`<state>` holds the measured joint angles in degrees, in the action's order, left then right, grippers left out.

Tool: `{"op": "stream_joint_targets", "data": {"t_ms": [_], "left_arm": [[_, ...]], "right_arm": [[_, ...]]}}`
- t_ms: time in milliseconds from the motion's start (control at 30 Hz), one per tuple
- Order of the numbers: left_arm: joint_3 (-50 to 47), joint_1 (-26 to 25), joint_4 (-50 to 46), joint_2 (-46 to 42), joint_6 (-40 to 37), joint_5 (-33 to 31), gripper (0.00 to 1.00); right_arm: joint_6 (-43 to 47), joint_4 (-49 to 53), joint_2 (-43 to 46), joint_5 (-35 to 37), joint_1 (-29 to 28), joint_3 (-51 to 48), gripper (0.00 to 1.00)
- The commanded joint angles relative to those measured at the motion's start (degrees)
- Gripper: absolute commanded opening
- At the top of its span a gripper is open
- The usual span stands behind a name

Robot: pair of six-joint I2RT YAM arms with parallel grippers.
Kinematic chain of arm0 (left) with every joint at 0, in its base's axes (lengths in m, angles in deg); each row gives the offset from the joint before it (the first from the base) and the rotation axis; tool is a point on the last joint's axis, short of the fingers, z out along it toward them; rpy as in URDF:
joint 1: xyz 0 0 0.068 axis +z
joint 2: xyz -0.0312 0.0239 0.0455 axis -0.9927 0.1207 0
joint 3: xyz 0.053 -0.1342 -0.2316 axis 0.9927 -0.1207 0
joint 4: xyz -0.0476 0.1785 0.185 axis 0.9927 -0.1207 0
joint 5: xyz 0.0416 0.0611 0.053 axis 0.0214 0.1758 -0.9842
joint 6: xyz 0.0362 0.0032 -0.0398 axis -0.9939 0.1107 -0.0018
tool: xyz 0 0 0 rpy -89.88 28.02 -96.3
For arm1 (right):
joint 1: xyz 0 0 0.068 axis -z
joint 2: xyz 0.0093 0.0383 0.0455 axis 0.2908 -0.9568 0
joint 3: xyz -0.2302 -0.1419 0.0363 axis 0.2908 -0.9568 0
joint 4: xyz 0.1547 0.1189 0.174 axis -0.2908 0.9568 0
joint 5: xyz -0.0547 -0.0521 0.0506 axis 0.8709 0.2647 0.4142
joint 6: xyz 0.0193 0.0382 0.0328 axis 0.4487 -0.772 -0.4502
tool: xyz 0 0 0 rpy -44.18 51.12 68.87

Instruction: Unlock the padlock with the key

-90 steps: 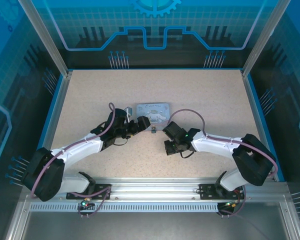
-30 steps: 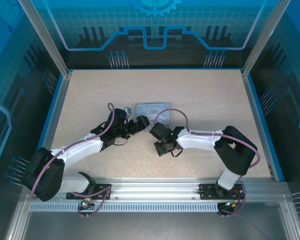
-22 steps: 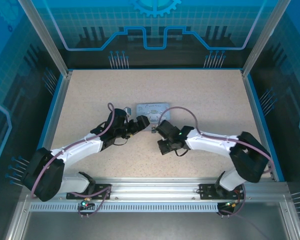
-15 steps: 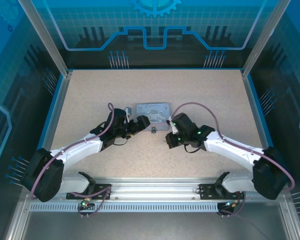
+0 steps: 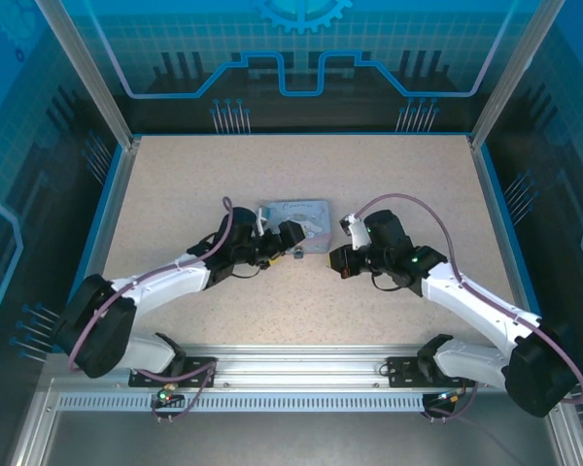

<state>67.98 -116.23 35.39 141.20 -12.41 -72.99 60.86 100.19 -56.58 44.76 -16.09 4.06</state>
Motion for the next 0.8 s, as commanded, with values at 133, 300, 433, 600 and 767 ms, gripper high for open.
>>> {"op": "stream_joint_targets", "data": {"t_ms": [133, 300, 433, 600, 767], "left_arm": [[-3.6, -2.1, 18.4, 6.1, 15.3, 2.1, 0.94], [-7.2, -3.1, 38.6, 13.0, 29.0, 1.9, 0.74], [-7.9, -3.1, 42.1, 16.6, 30.7, 1.6, 0.73], [-8.4, -3.1, 34.8, 13.2, 23.7, 0.4, 0.75], [-3.1, -3.3, 6.8, 0.8, 6.3, -5.8, 0.82]], "right_arm": [[-4.4, -6.4, -0.2, -3.2, 0.5, -2.0, 0.0], [-6.2, -8.7, -1.0, -2.5, 0.3, -2.7, 0.0], [-5.7, -7.0, -2.9, -0.5, -0.1, -2.9, 0.0], [-5.4, -4.7, -5.1, 3.2, -3.0, -5.0, 0.0], [-7.1, -5.8, -6.1, 5.5, -5.0, -8.9, 0.0]]}}
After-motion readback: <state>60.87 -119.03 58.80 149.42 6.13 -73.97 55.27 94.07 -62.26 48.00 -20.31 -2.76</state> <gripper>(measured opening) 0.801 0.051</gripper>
